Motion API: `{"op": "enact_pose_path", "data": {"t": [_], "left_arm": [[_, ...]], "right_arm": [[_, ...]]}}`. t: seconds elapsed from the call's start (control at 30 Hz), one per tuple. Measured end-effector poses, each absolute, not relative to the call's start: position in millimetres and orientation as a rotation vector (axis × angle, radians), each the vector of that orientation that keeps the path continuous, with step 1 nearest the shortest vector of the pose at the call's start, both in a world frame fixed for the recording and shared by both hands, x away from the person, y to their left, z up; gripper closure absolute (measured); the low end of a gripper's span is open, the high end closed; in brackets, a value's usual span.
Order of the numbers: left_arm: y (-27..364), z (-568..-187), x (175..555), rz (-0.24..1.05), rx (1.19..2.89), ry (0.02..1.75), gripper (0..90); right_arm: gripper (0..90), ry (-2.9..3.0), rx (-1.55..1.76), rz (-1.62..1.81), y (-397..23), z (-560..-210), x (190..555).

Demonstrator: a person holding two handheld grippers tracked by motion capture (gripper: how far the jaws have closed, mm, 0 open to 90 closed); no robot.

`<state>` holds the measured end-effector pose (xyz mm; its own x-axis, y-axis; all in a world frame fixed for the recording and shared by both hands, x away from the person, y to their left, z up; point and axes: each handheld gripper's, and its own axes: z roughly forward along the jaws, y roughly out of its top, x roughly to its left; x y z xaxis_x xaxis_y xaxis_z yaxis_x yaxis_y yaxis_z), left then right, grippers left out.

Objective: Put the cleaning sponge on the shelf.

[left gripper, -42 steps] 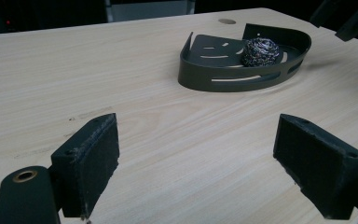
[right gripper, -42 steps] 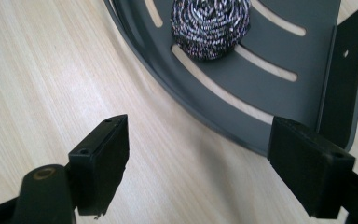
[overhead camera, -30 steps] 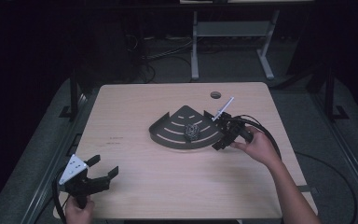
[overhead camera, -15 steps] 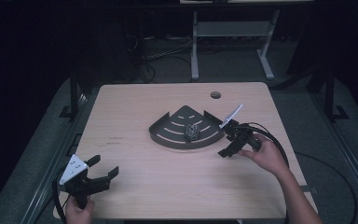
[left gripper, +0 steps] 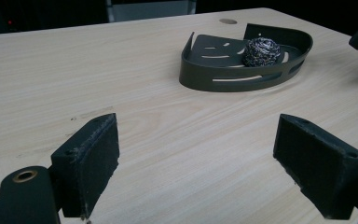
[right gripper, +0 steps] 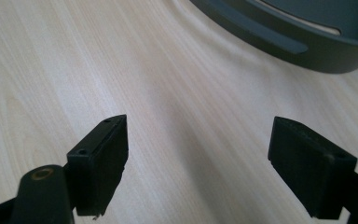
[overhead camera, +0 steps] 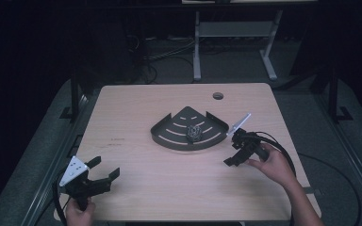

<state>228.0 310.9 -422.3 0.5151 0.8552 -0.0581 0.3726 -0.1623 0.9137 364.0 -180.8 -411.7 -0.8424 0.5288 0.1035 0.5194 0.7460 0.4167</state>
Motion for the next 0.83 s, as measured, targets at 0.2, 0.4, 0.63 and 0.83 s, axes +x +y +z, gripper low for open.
{"op": "enact_pose_path", "data": {"t": [0.2, 0.4, 0.63, 0.83], "left_arm": [[309.8, -421.9, 227.4, 0.603, 1.758, 1.033, 13.7], [309.7, -422.2, 227.7, 0.603, 1.762, 1.032, 13.7], [309.3, -422.4, 226.9, 0.602, 1.756, 1.034, 13.7], [308.6, -422.1, 227.1, 0.603, 1.757, 1.028, 13.7]], "right_arm": [[19.4, 2.91, 0.902, 0.704, -188.3, -416.5, 356.6], [19.4, 2.891, 0.921, 0.731, -198.0, -421.6, 345.5], [19.3, 2.877, 0.936, 0.759, -203.6, -427.1, 333.1], [17.8, 2.856, 0.925, 0.792, -206.0, -428.2, 321.1]]}}
